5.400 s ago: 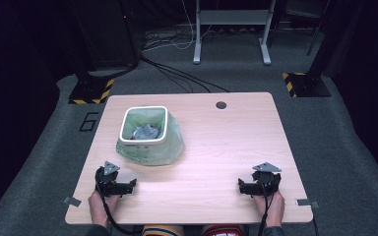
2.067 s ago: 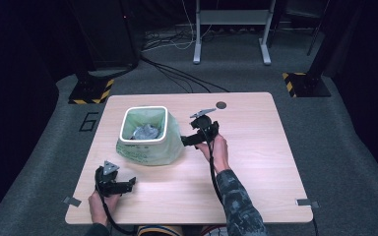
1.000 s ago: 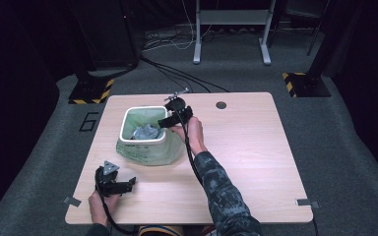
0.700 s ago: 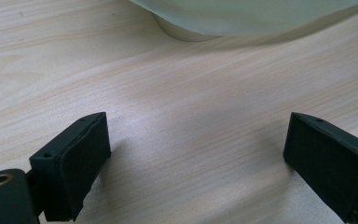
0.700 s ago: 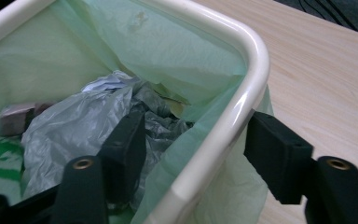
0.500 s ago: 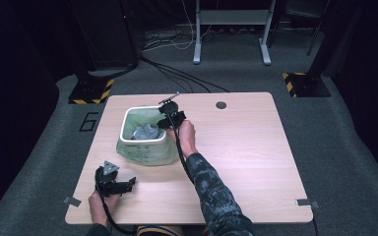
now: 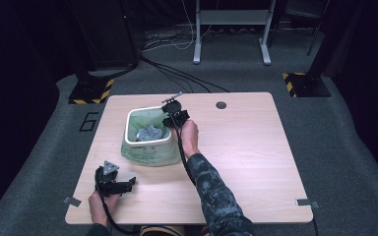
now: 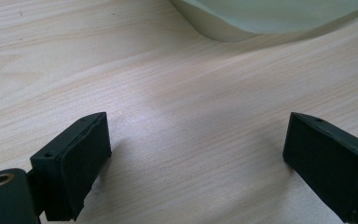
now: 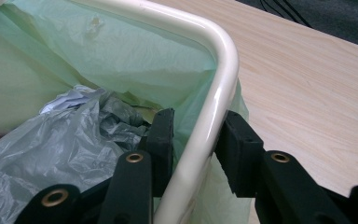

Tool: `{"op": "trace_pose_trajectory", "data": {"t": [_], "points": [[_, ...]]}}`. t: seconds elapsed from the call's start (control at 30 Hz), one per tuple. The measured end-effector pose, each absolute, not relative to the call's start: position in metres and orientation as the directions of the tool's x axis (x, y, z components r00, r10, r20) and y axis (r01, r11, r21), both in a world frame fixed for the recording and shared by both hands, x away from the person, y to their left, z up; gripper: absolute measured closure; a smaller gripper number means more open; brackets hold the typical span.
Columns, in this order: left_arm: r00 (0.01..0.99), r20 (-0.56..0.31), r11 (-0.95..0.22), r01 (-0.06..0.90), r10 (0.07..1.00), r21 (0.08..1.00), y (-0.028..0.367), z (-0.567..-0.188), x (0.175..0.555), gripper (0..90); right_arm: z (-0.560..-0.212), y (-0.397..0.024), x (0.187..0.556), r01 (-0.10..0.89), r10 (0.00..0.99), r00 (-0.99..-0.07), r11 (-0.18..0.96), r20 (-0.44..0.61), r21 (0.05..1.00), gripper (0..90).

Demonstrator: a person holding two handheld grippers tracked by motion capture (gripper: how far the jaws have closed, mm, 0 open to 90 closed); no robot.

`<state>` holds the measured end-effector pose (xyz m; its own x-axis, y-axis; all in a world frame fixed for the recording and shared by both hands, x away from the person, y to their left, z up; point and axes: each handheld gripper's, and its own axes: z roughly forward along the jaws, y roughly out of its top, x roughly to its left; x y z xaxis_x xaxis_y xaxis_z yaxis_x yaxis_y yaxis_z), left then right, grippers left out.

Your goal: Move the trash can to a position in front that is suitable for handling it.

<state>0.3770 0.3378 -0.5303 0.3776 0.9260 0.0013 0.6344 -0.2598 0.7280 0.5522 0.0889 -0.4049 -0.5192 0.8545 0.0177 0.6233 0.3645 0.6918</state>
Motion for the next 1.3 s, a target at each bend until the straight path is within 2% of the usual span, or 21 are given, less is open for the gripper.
{"op": "trace_pose_trajectory", "data": {"t": [1.3], "points": [[0.378, 0.002, -0.26, 0.632, 0.926, 0.73, 0.338, -0.53, 0.377, 7.9, -0.406, 0.035, 0.543, 0.635, 0.882, -0.47, 0.321, 0.022, 0.703, 66.4]]}}
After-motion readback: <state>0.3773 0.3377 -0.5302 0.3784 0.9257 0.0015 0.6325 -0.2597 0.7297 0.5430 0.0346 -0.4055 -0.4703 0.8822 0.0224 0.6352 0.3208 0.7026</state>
